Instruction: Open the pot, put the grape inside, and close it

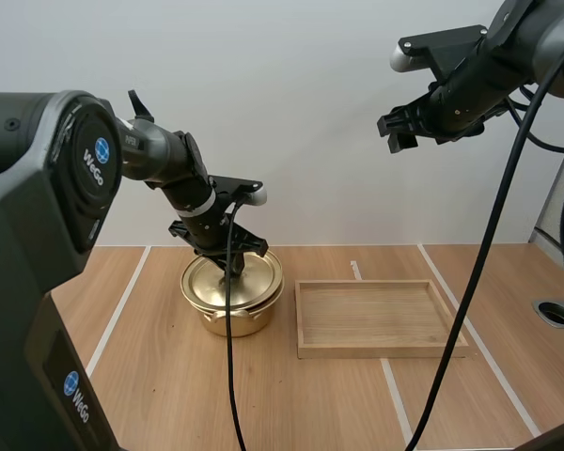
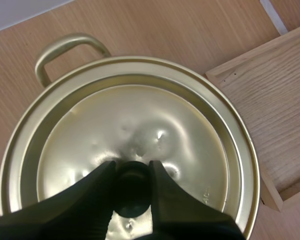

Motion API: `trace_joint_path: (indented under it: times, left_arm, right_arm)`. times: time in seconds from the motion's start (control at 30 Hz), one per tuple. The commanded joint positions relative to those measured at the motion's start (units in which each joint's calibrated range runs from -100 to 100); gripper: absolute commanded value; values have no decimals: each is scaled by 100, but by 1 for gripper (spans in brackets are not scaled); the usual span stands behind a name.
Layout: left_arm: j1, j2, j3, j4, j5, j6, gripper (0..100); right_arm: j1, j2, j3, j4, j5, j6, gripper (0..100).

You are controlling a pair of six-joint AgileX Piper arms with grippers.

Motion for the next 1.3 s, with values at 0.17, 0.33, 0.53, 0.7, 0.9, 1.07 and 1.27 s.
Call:
trace_joint_path:
  times: [0.17, 0.33, 0.53, 0.7, 0.9, 1.07, 1.27]
  left_arm:
    - [-16, -56, 16, 19, -69, -49, 0]
    - [-16, -56, 16, 19, -69, -49, 0]
    - [-16, -56, 16, 19, -69, 40, 66]
    - [-16, -56, 16, 86, -226, 63, 100]
    - [-16, -56, 16, 191, -133, 63, 100]
    - [-16, -60, -76, 223, 49, 70, 100]
    - [-16, -173, -555, 271, 641, 70, 100]
  right_arm:
    - [-24, -100, -26, 55, -6, -56, 100]
    - [-24, -100, -26, 55, 48, -56, 100]
    - [-24, -100, -26, 55, 48, -56, 100]
    - [-24, -100, -26, 55, 48, -56, 100]
    - [-24, -100, -26, 66, 64, -56, 100]
    - [-24, -100, -26, 66, 46, -34, 100]
    - [-24, -100, -26, 34, 46, 6, 97]
